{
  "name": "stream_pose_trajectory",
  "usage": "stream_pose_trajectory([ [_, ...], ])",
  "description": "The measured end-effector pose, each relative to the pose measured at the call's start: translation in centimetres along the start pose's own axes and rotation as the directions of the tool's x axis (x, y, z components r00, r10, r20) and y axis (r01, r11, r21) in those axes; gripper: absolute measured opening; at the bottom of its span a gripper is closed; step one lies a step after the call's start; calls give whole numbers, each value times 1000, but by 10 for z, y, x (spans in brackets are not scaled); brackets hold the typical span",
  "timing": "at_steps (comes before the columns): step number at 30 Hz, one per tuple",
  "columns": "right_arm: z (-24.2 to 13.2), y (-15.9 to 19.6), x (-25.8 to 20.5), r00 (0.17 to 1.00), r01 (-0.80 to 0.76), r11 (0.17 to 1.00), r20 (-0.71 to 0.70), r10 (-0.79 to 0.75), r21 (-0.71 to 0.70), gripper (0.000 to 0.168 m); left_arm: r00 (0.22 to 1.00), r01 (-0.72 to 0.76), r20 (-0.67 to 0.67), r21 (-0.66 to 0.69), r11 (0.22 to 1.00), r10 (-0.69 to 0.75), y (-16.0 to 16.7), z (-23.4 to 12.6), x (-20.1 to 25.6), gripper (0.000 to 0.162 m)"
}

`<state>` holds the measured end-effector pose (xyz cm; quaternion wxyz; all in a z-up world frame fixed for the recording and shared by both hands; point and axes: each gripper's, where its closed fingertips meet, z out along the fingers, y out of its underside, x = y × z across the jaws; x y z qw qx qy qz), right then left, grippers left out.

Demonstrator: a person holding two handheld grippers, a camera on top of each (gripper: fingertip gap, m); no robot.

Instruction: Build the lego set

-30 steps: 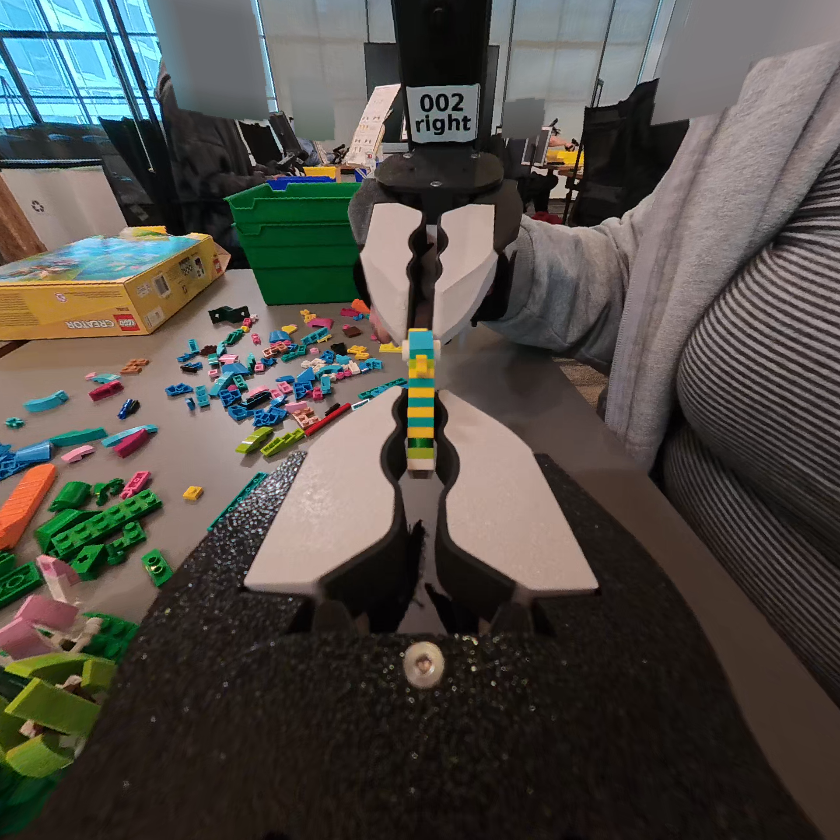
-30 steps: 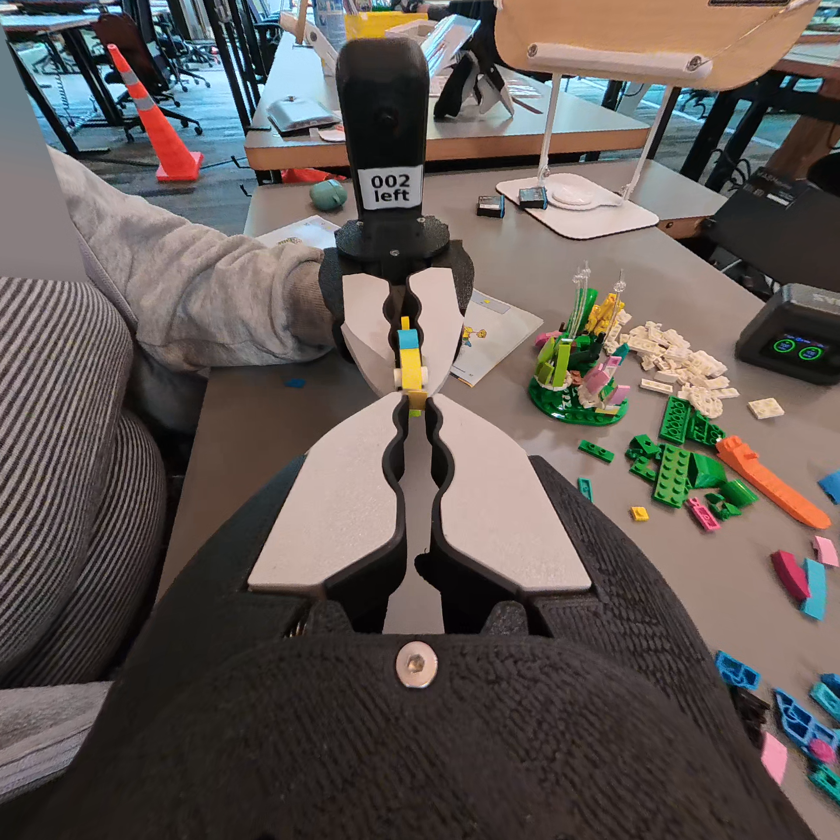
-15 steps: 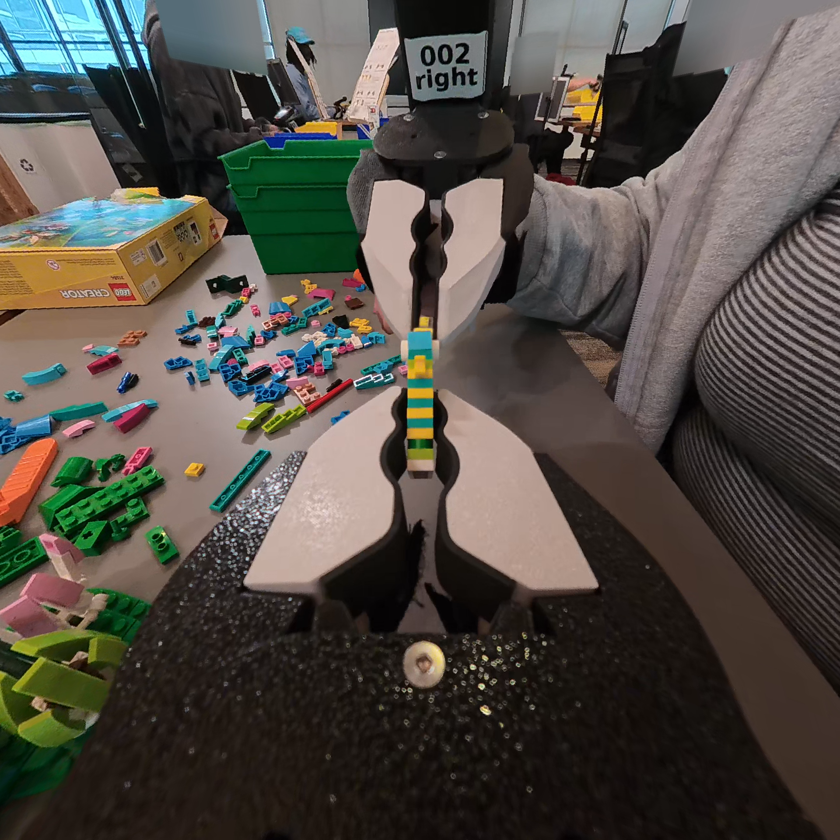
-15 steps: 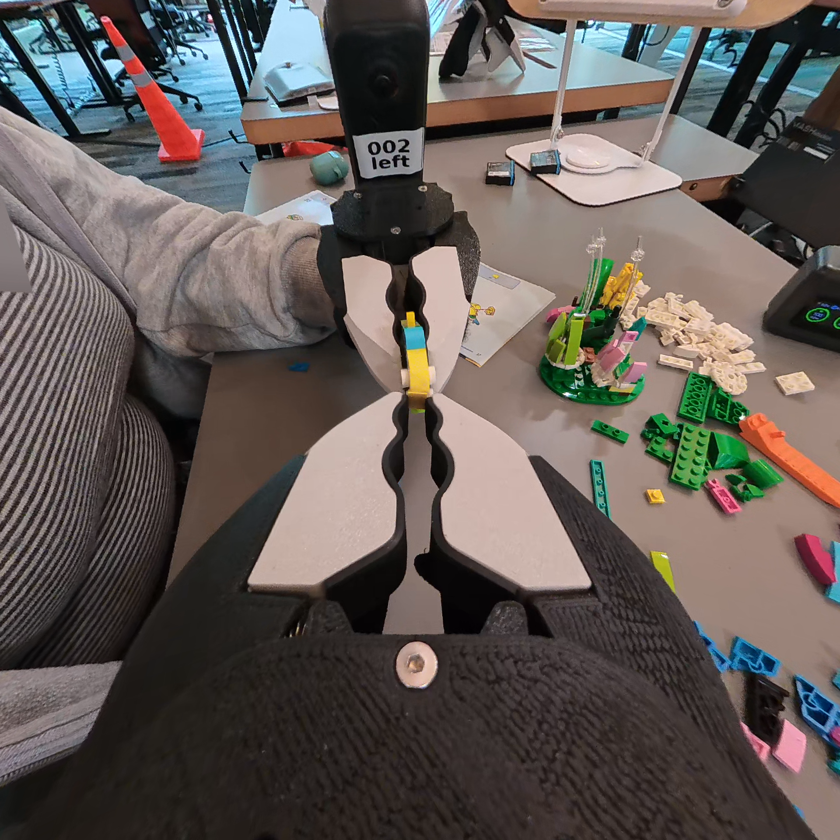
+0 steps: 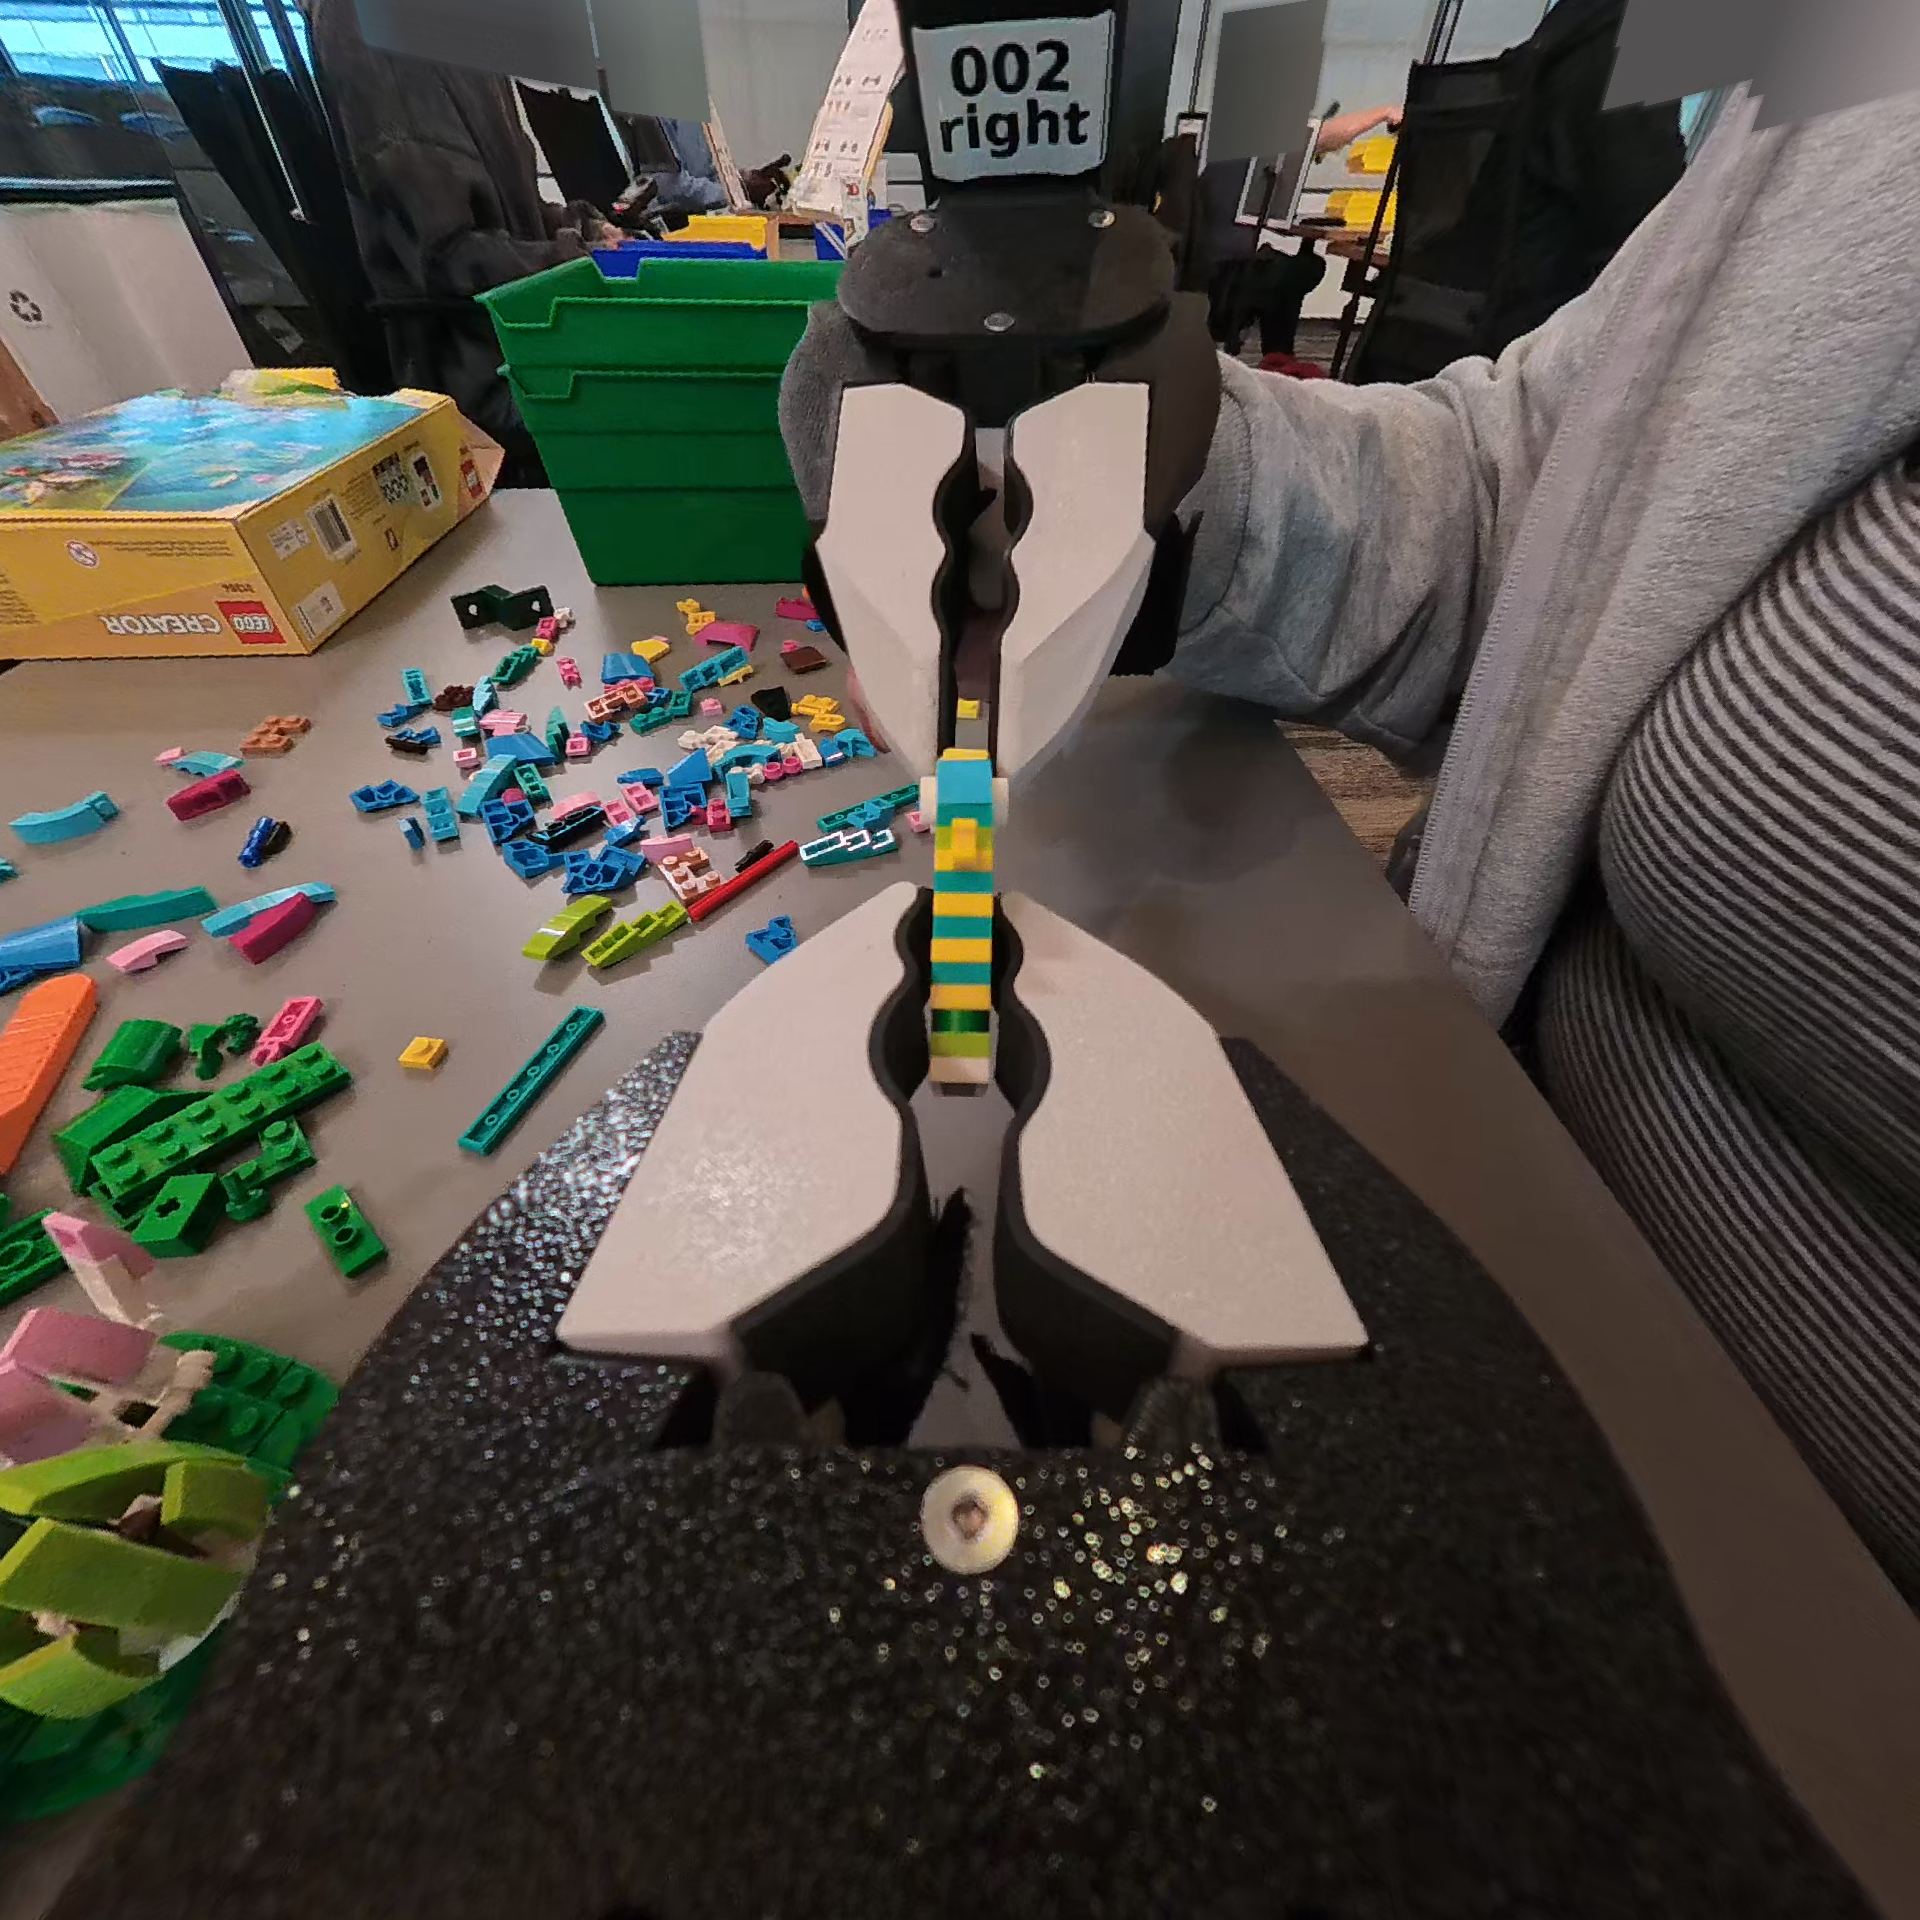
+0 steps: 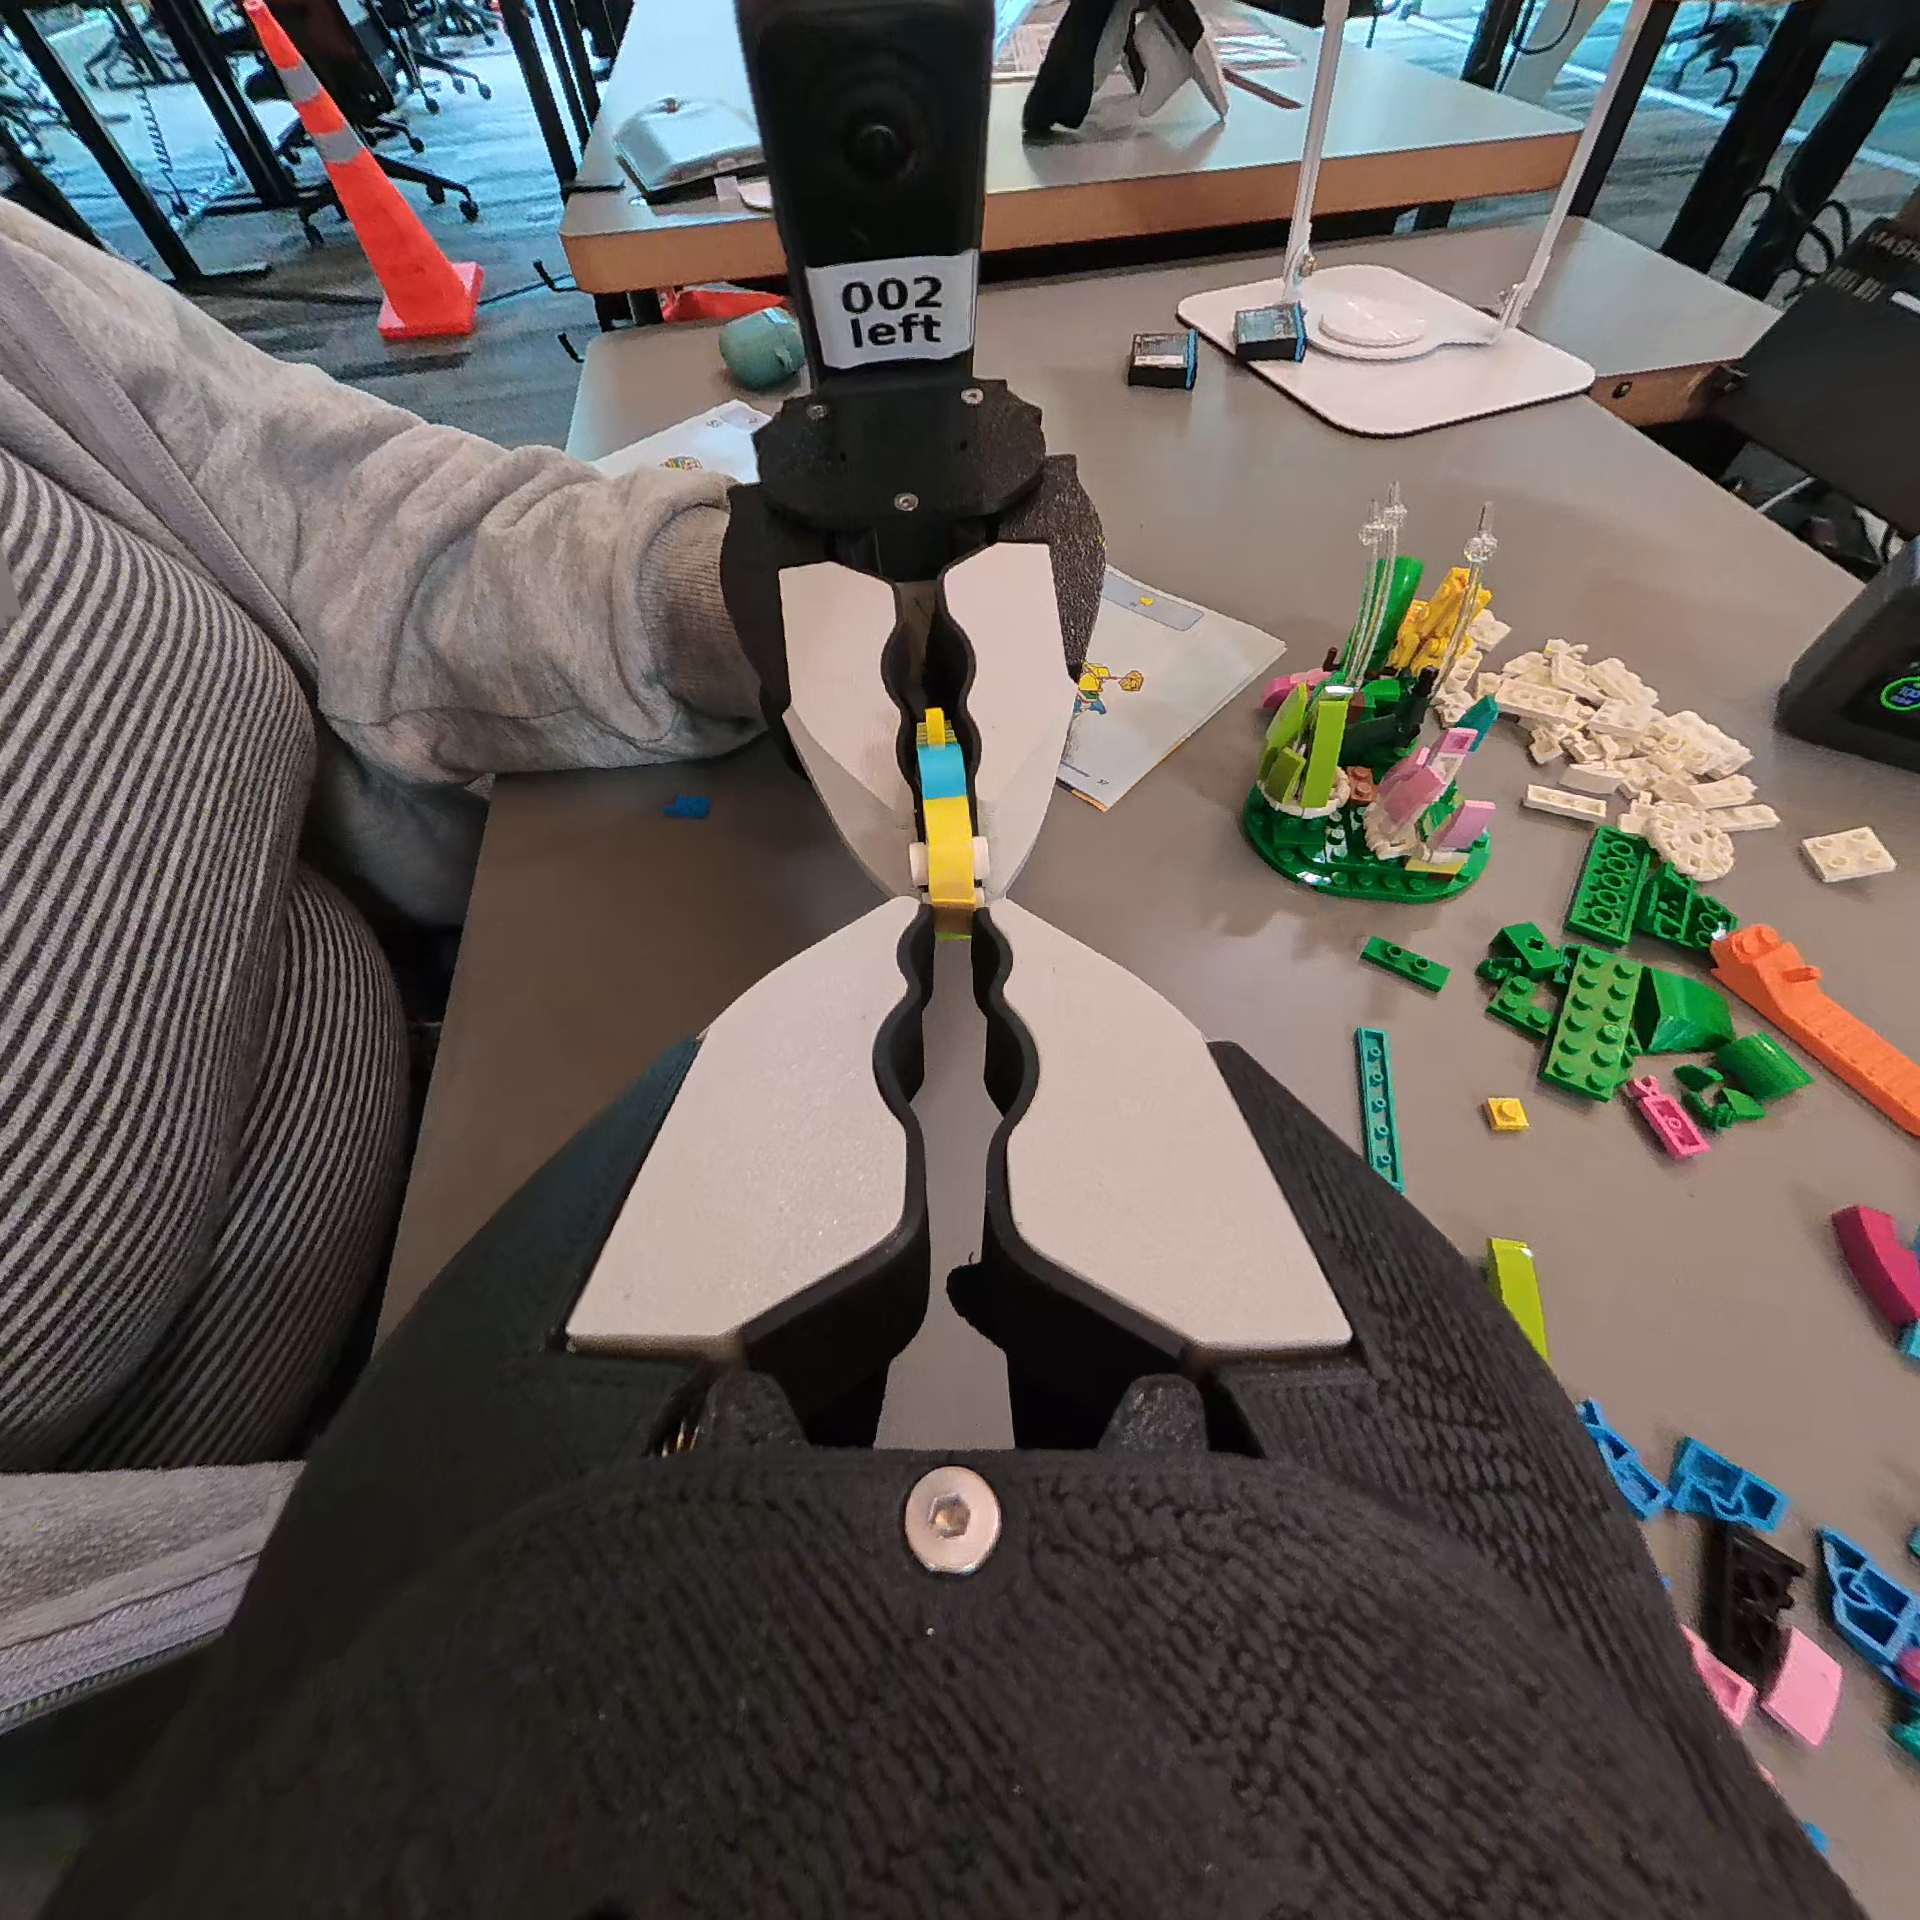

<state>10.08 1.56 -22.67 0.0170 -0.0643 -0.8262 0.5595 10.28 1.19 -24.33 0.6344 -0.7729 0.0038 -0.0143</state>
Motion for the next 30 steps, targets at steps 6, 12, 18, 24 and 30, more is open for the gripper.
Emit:
stream_pose_trajectory([
  [6, -1, 1, 0, 997, -70, 997, 30, 69, 34, 6, 990, 126, -63, 14, 992, -125, 1, 2, 2, 9],
  [12, 1, 5, 3, 955, -286, 952, 108, 275, 104, 6, 924, 356, -149, -5, 934, -353, 4, 4, 4, 8],
  [18, 5, 18, 2, 860, -505, 844, 187, 475, 180, 6, 880, 437, -160, -92, 895, -447, 17, 5, 7, 9],
  [24, 7, 17, 1, 820, -567, 793, 248, 516, 224, 6, 834, 501, -207, -101, 859, -511, 17, 3, 8, 8],
  [30, 10, 27, -2, 824, -547, 827, 256, 506, 128, 6, 832, 500, -185, -161, 851, -524, 25, 5, 11, 8],
])
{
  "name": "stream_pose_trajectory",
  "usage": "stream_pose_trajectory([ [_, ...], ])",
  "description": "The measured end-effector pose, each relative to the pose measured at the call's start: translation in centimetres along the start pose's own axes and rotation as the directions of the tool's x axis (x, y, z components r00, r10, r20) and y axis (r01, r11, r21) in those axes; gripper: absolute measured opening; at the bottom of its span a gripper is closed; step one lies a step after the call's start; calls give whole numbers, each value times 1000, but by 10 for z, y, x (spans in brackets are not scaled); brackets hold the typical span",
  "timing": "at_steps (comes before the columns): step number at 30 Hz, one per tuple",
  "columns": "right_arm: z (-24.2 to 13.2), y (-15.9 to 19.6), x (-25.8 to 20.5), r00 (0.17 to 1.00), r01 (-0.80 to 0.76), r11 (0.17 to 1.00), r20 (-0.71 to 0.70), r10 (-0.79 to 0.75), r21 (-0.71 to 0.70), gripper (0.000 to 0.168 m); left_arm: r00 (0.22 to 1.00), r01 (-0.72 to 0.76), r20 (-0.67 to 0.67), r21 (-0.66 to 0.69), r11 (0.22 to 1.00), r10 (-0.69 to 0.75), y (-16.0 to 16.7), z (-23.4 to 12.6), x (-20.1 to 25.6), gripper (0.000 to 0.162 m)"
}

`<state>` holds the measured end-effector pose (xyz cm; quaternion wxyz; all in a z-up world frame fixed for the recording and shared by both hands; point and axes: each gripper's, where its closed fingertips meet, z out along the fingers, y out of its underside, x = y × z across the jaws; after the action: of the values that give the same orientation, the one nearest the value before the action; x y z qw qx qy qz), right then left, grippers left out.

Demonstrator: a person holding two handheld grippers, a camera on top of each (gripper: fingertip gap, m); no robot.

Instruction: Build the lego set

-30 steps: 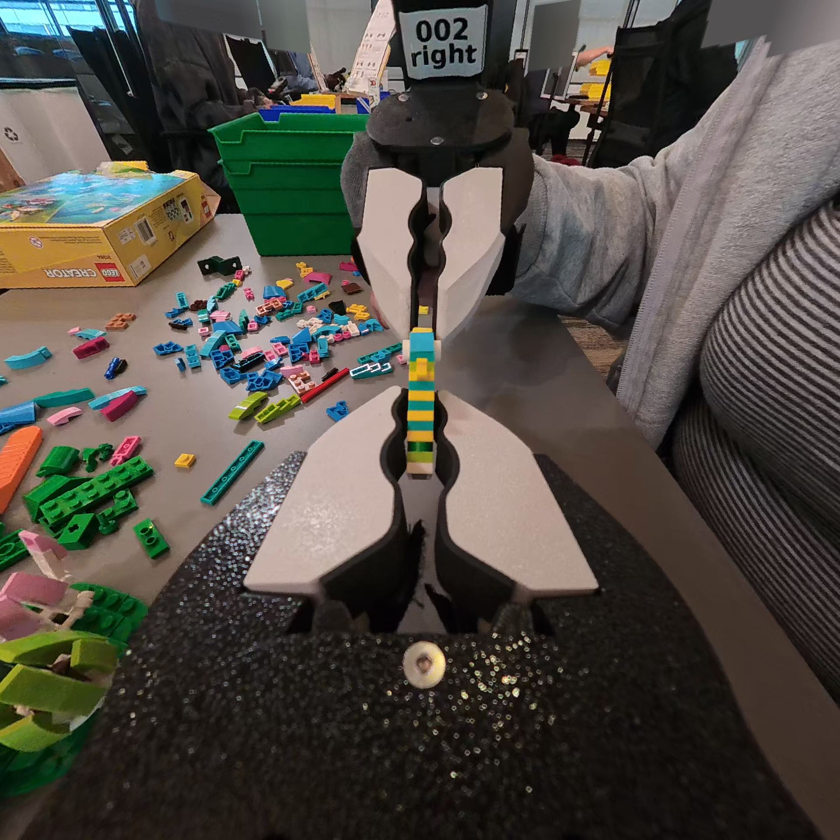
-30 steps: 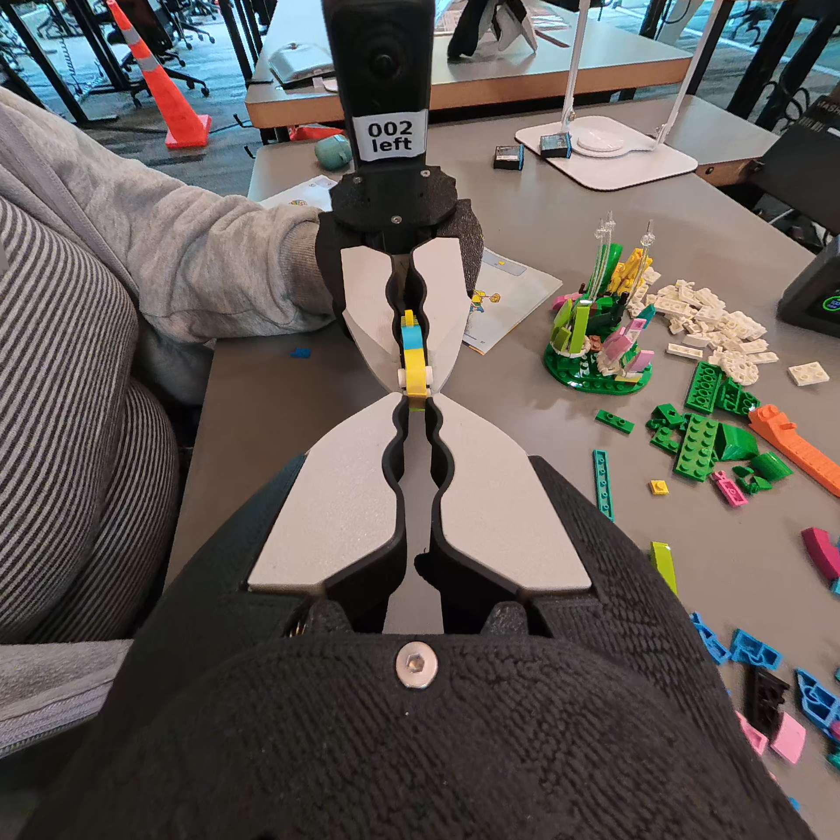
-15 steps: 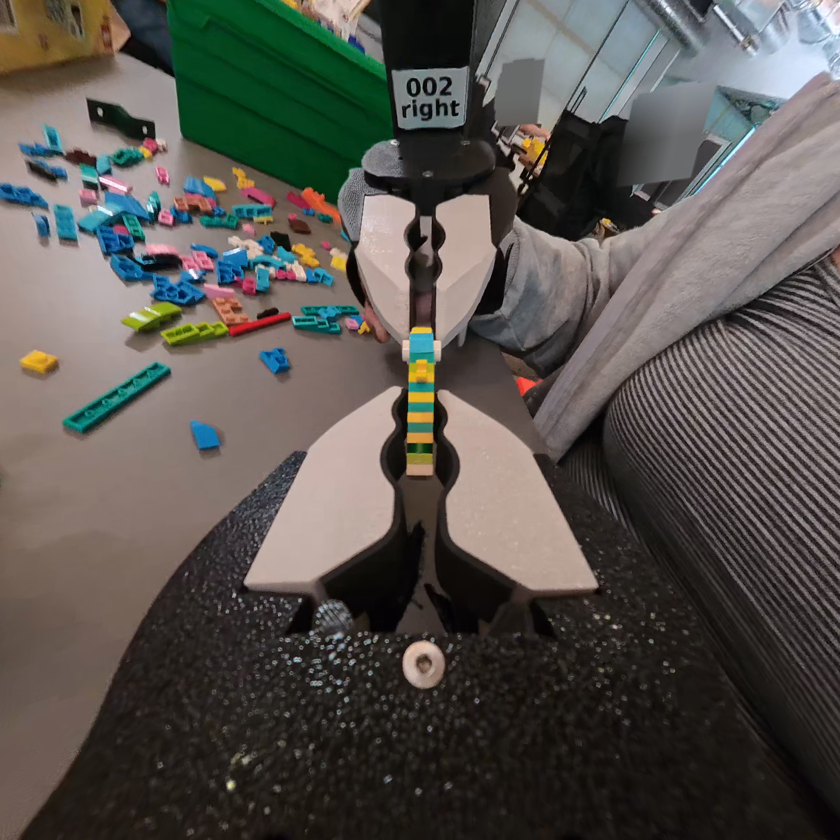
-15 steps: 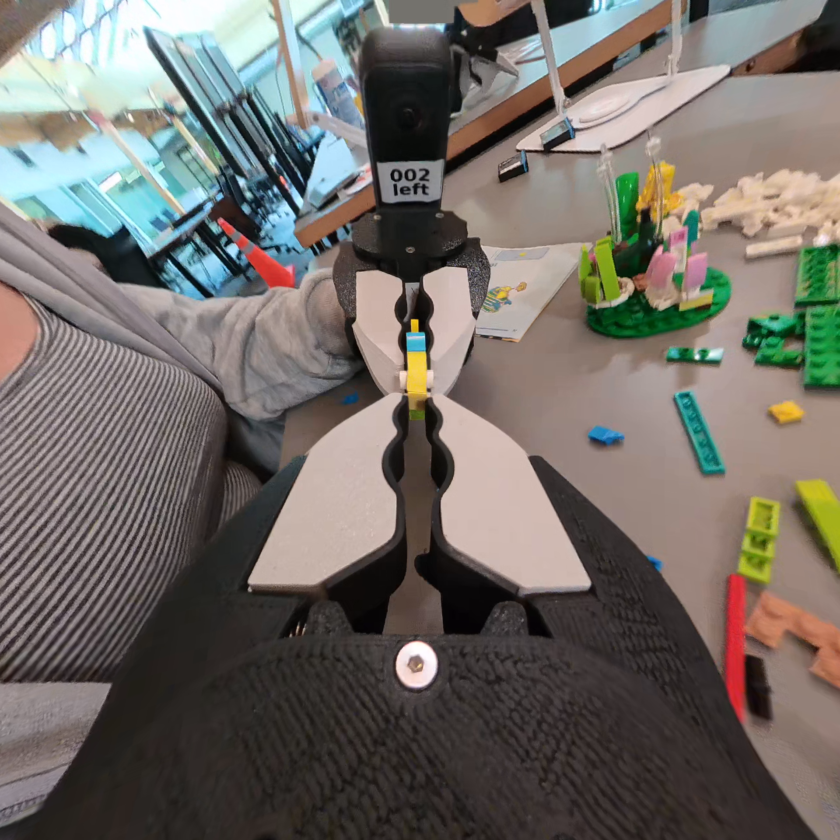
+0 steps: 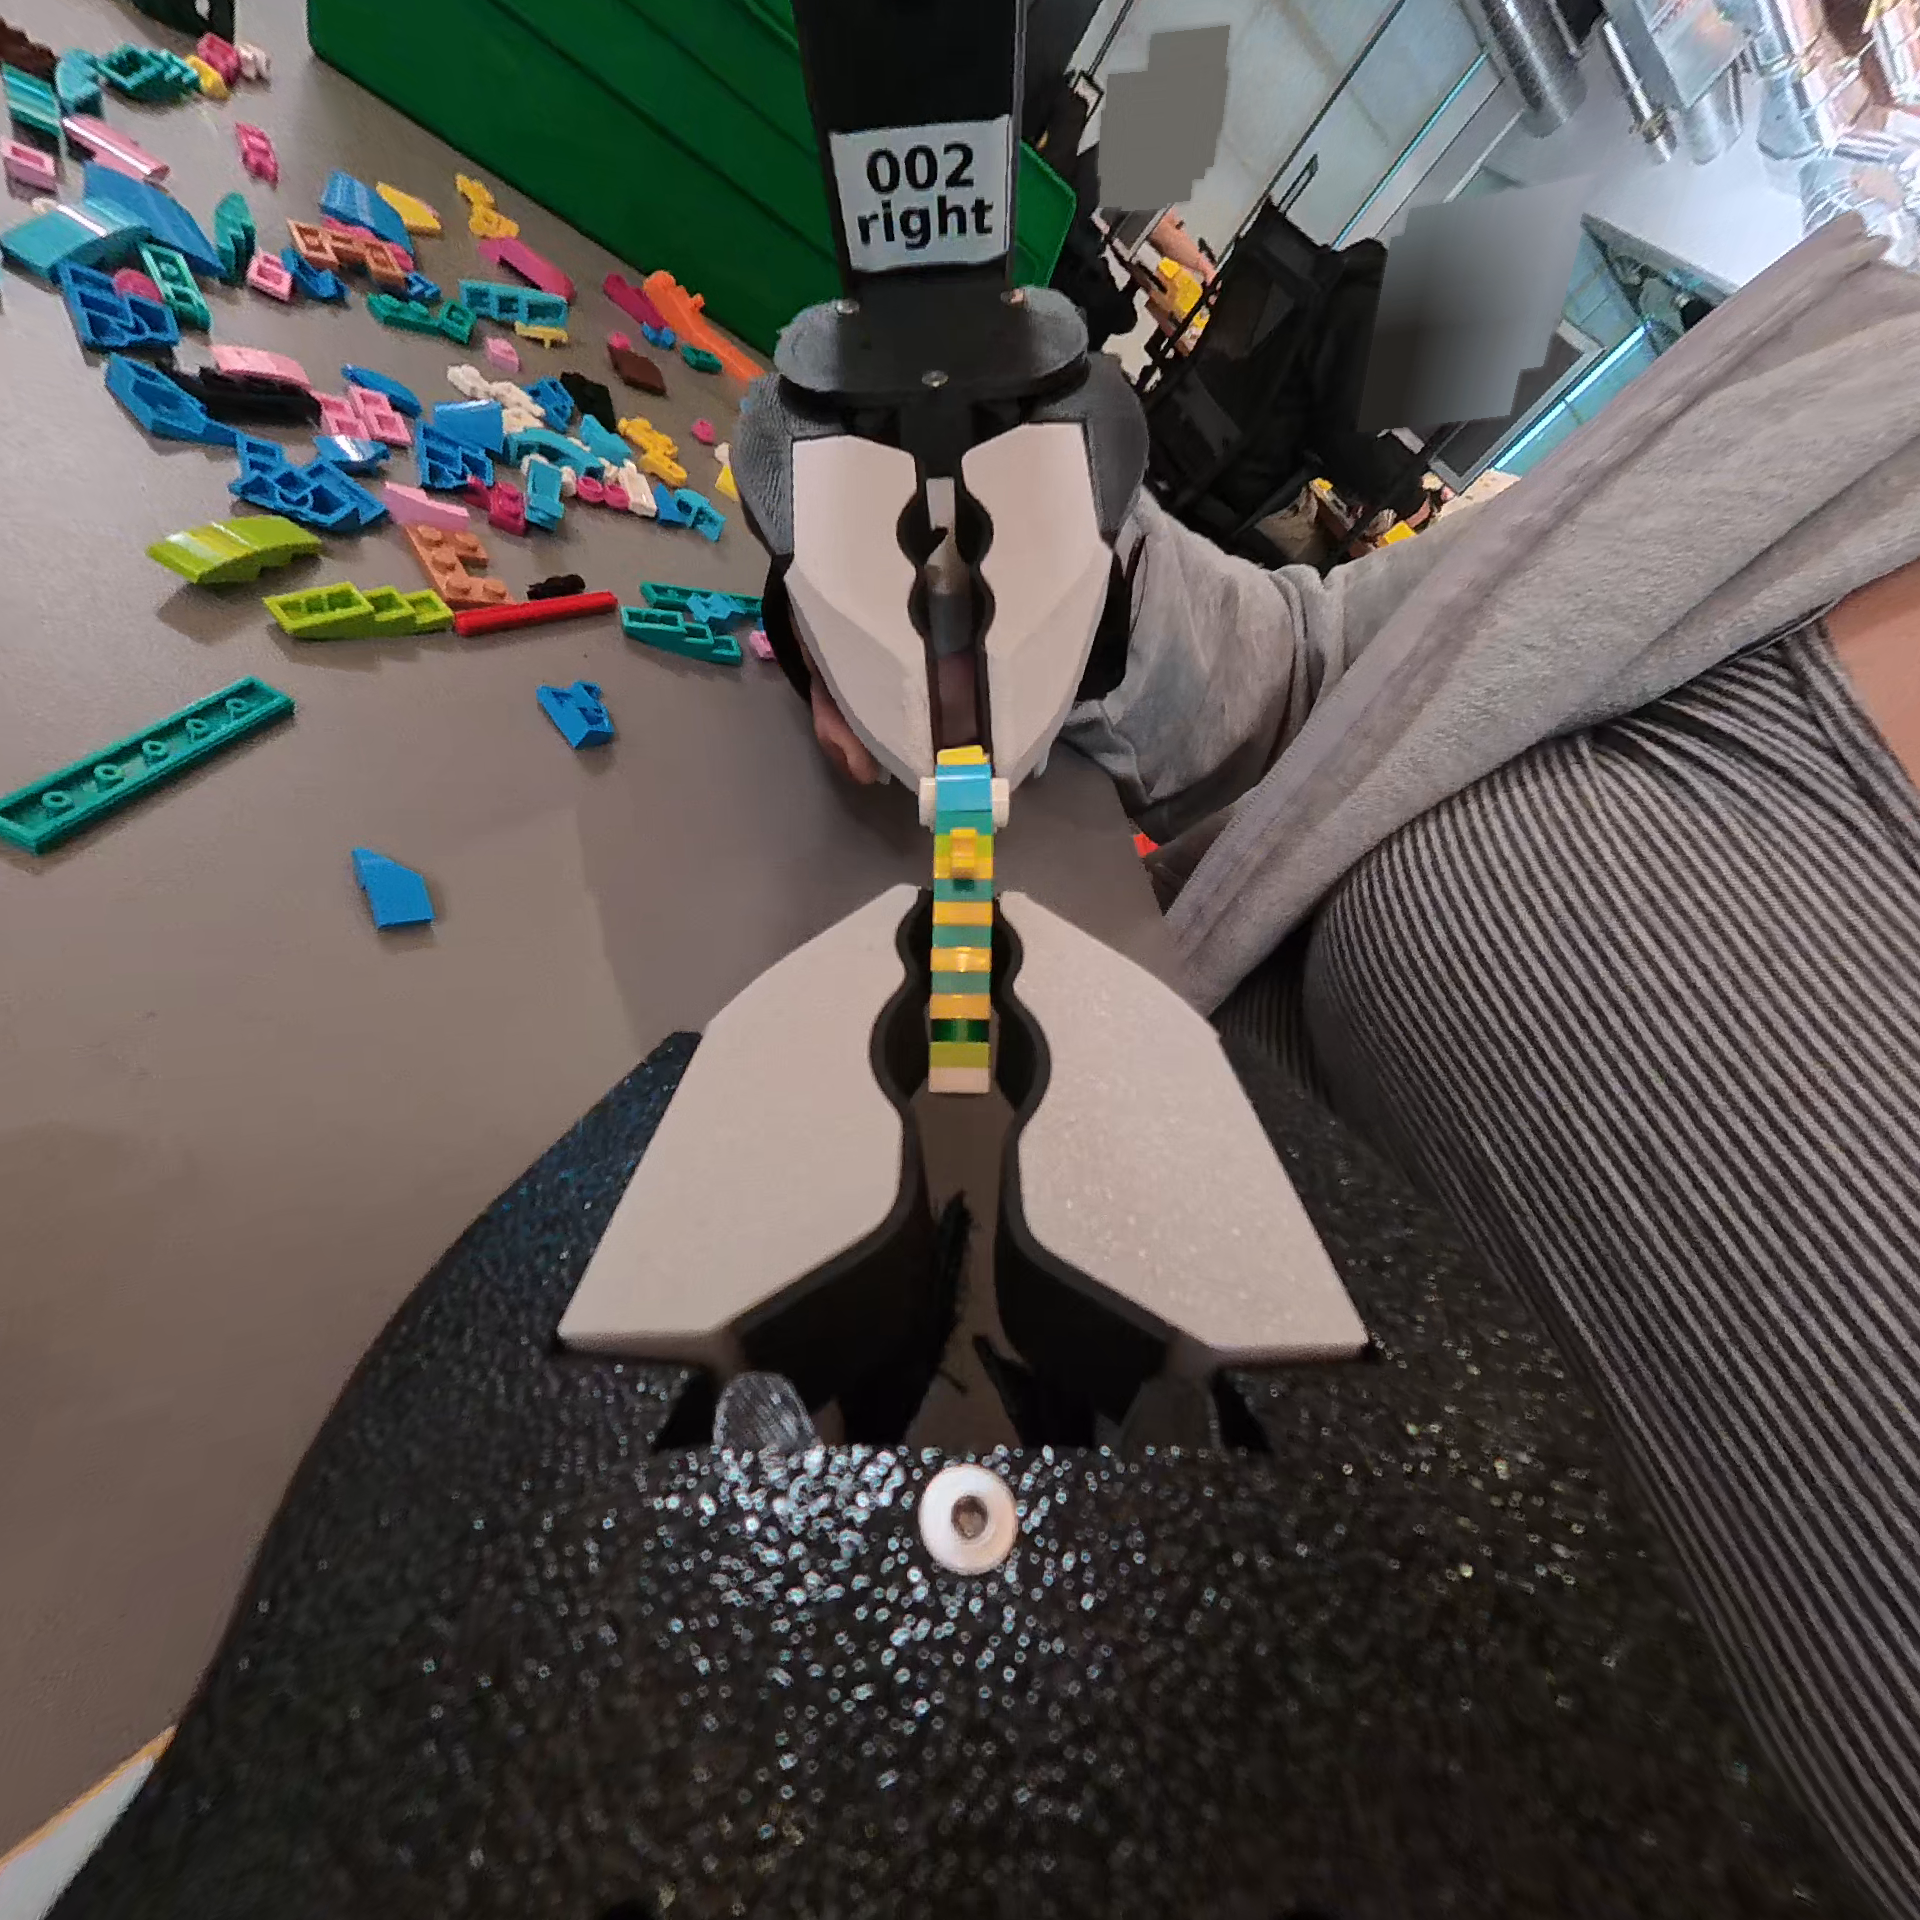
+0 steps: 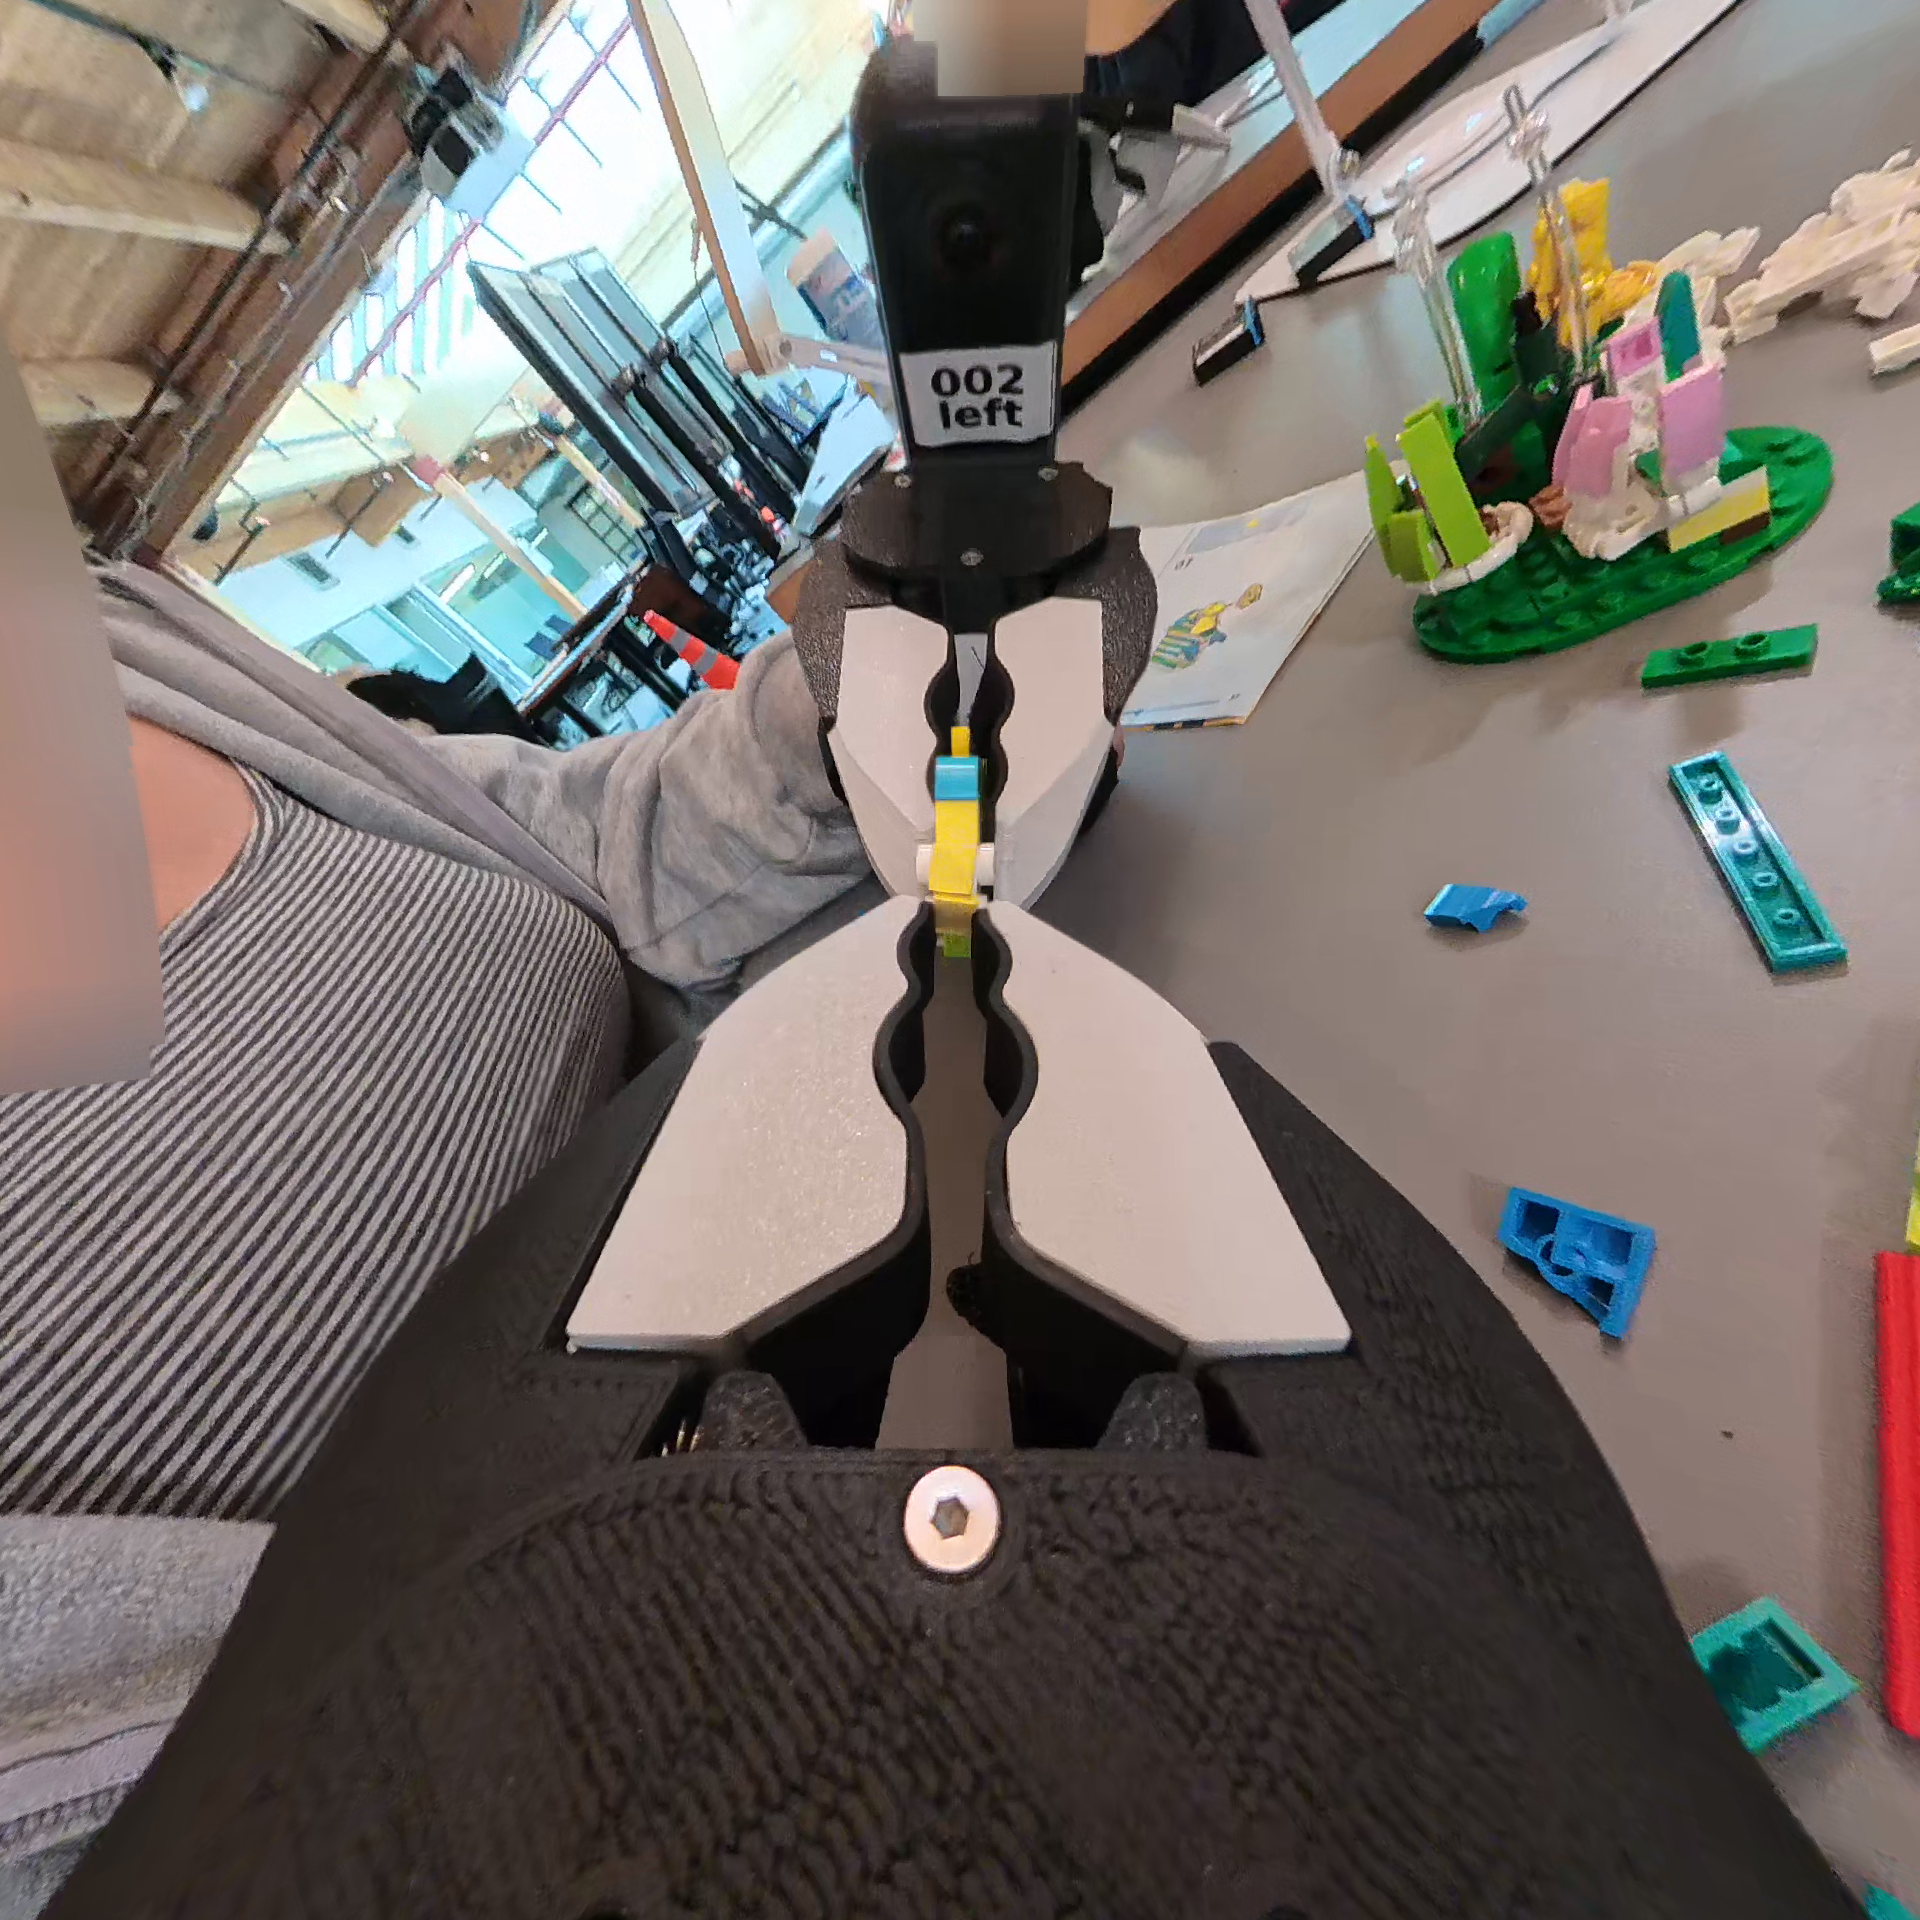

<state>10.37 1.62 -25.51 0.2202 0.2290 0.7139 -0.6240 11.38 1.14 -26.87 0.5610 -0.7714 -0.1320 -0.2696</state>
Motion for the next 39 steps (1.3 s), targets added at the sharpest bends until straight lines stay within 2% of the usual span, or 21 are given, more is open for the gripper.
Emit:
stream_pose_trajectory([
  [10, 0, 18, 9, 997, 32, 991, -61, -40, -131, 6, 993, -51, 99, -133, 990, 65, 16, 8, -8, 8],
  [22, 1, 22, 8, 997, 42, 986, -61, -52, -164, 6, 993, -48, 97, -169, 984, 65, 20, 10, -8, 7],
  [28, 4, 25, 11, 994, 50, 981, -82, -66, -189, 6, 986, -60, 132, -271, 961, 99, 33, 17, -13, 8],
  [32, 2, 13, 10, 992, 76, 991, -96, -87, -111, 9, 988, -39, 138, -174, 984, 63, 21, 13, -13, 8],
  [33, 1, 11, 10, 990, 88, 992, -98, -97, -93, 19, 988, -30, 144, -149, 988, 52, 18, 11, -14, 8],
  [35, -3, 1, 7, 987, 128, 991, -94, -130, -30, 27, 990, -1, 141, -87, 996, 14, 11, 6, -15, 8],
  [37, -8, -10, 3, 974, 203, 978, -110, -198, 42, 34, 991, 34, 133, -20, 999, -31, 4, 2, -16, 8],
  [39, -10, -20, 3, 918, 365, 928, -195, -346, 70, 46, 991, 88, 98, 57, 995, -93, -5, 0, -15, 8],
])
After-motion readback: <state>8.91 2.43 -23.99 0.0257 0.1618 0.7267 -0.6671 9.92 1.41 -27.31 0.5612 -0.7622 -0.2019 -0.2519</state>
